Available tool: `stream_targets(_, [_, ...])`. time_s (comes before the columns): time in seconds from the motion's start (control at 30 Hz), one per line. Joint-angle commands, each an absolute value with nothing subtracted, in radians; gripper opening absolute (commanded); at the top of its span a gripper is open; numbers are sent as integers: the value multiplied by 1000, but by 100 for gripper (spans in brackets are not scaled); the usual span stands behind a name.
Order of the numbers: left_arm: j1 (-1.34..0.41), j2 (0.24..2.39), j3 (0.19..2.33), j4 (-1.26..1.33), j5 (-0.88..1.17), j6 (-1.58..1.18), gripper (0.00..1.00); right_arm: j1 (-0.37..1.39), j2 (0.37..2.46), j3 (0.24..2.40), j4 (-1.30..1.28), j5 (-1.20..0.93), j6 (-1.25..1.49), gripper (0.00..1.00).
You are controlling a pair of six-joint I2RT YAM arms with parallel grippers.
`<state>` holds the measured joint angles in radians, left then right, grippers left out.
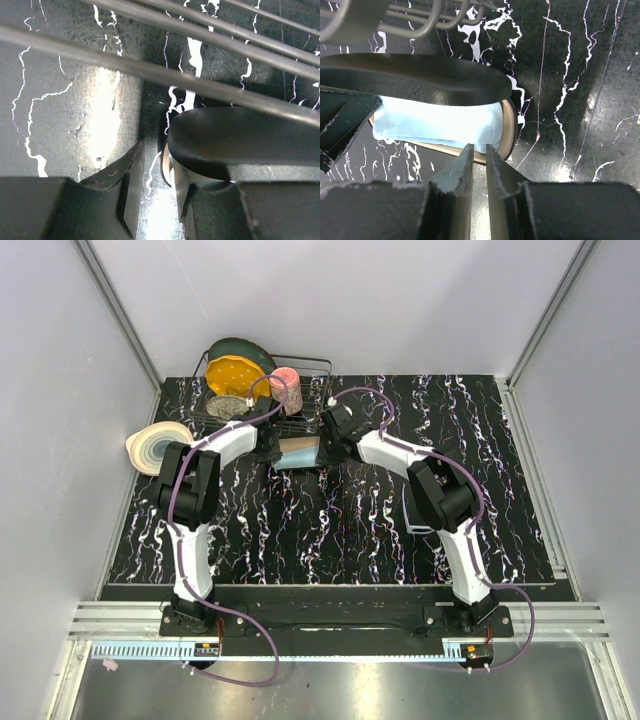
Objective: Organize the sunglasses
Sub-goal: Move the opened sunglasses case to the center of the board.
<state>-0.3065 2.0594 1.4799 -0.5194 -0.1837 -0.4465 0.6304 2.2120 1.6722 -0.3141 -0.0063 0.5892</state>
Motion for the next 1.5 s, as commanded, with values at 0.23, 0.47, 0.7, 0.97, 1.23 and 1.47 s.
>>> stream_targets(0.23, [-319,2002,1407,-511,-91,-456,35,635,2177,1648,-284,-9,561,21])
stream_targets(0.47, [-331,1988,1382,-499,-17,-466,36,634,2180,1621,-301,34,537,21])
stream_targets(0.7, [-351,1954,1341,-489,38,-494,36,623,2148,1589,-311,72,523,21])
stream_targets(0.97, [-387,1933,1290,-488,-29,-526,31,621,2091,1525,-270,72,511,21])
stream_targets(1.23, [-426,1948,1302,-511,-135,-541,24,621,2066,1528,-223,66,519,20])
stream_targets(1.47, [-459,1951,1304,-523,-181,-555,23,621,2025,1517,-150,48,515,22])
